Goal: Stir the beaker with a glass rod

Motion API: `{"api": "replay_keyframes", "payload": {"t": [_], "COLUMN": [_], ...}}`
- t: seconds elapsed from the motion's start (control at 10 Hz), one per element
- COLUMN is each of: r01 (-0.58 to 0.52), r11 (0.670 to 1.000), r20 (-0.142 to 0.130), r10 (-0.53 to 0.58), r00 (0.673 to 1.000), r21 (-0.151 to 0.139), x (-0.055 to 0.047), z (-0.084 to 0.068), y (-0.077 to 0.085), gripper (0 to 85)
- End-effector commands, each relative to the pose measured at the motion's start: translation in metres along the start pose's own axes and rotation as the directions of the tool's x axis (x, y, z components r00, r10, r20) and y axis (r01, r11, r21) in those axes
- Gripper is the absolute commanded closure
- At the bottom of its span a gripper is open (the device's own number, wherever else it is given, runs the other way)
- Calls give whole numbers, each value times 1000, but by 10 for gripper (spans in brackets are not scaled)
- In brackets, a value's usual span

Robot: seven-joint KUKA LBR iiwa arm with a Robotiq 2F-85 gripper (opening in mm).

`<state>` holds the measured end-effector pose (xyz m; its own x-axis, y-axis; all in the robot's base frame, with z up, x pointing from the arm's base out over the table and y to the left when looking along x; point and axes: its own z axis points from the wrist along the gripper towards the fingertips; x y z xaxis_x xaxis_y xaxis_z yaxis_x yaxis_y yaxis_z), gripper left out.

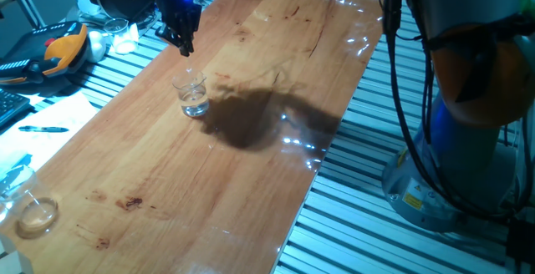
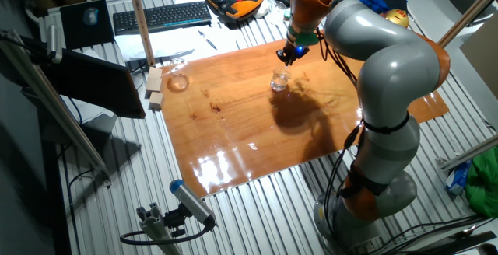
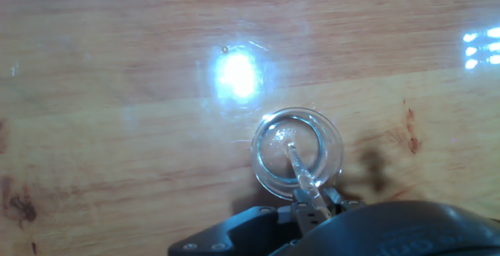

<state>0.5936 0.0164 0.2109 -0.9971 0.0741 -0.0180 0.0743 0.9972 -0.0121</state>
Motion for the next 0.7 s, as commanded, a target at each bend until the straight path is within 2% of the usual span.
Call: {"api": "replay_keyframes", "payload": {"t": [0.0,0.2,0.4,0.5,0.6], "r01": [1,1,4,23,27], "r11": [1000,1000,1000,1000,1000], "r20": [-9,-18,-14,-21,-25], "r10": [-1,-1,-4,-23,-27], "r00": [1000,1000,1000,1000,999], "r21": [3,0,-5,9,8], "x": [0,0,0,0,0], "z": [0,0,1,0,0], "y": [-1,-2,-3,-3,-3], "gripper": [850,850,850,850,850]}}
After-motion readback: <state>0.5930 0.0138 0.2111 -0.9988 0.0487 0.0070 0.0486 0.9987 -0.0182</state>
